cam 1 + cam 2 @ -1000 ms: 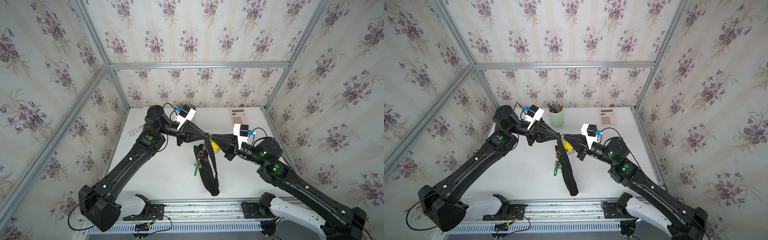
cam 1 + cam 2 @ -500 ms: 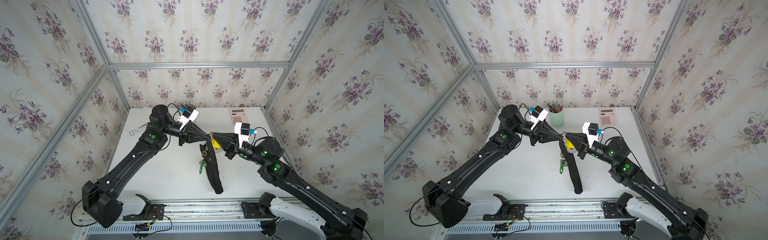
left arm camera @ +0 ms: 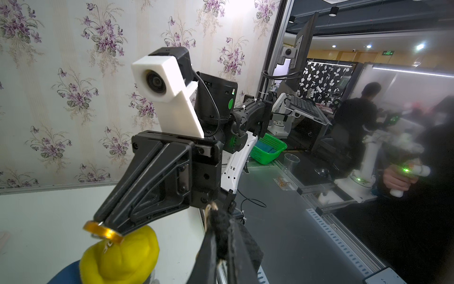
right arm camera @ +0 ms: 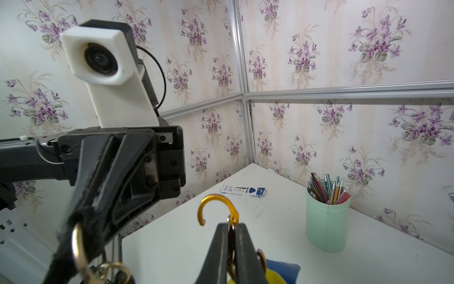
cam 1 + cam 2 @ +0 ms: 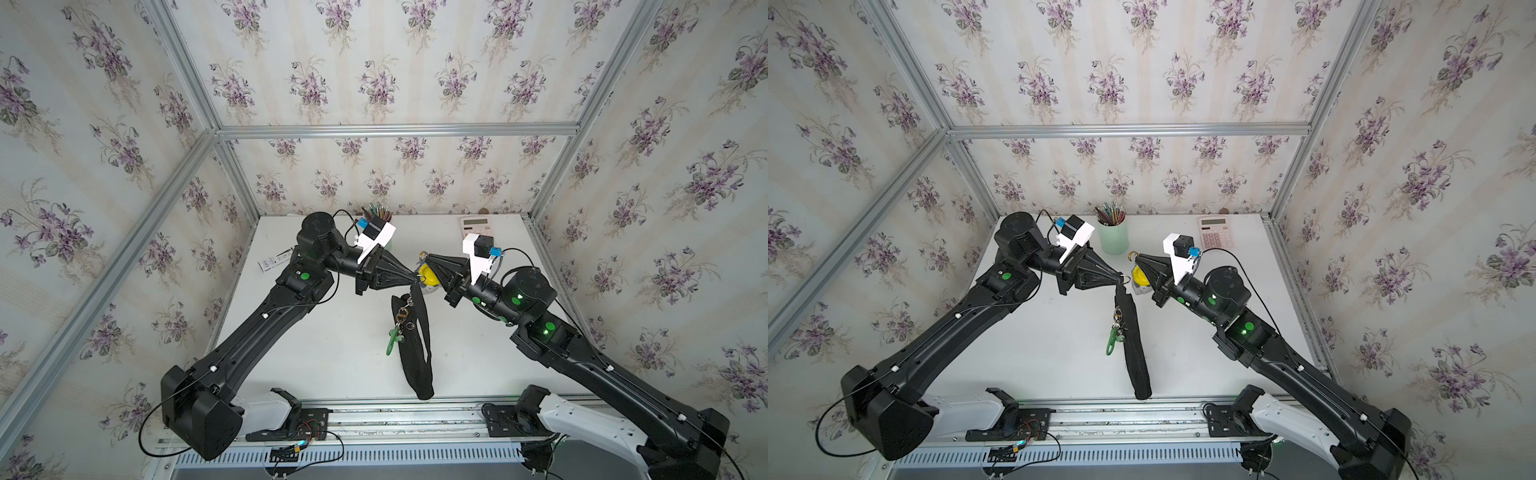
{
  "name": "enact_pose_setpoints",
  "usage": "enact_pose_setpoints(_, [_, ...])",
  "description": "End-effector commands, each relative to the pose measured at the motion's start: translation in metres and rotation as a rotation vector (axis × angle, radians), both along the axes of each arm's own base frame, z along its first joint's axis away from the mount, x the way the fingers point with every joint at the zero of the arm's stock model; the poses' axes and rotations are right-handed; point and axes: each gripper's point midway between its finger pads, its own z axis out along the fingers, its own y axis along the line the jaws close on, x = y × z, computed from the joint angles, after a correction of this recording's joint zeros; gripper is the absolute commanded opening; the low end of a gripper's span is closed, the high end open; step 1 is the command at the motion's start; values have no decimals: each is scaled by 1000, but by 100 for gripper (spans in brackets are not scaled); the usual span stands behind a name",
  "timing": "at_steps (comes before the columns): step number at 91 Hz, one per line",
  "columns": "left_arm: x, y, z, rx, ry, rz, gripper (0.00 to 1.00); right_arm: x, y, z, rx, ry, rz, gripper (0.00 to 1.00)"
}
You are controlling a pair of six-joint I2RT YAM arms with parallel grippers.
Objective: Remove the decoration from the bag
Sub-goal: Remove the decoration item from the bag, then place the decoration item at the center of the board.
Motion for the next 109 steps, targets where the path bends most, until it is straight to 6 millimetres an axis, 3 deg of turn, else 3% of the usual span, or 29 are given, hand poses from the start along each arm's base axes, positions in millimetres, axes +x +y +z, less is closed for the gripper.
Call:
enact_pose_setpoints(1, [0, 2, 2, -13, -38, 32, 0, 16, -3, -14, -16, 54, -65, 1])
enact_pose_setpoints(38, [6, 26, -4, 16, -170, 313, 0, 90, -24, -135, -146, 368, -245, 0])
enact_pose_setpoints(47, [3, 30, -6, 25, -177, 324, 0, 112, -36, -167, -208, 462, -301, 0])
enact_pose_setpoints(50, [2, 30, -7, 26, -178, 324, 0, 126, -51, -178, -219, 498, -348, 0])
enact_pose_setpoints(60, [0, 32, -9, 27, -178, 328, 0, 149, -73, -211, -266, 625, -415, 0])
enact_pose_setpoints(88, [0, 33, -9, 28, -186, 334, 0, 182, -106, -269, -345, 852, -500, 7])
enact_pose_setpoints(109, [-2, 35, -9, 27, -195, 332, 0, 191, -111, -286, -376, 909, -508, 11])
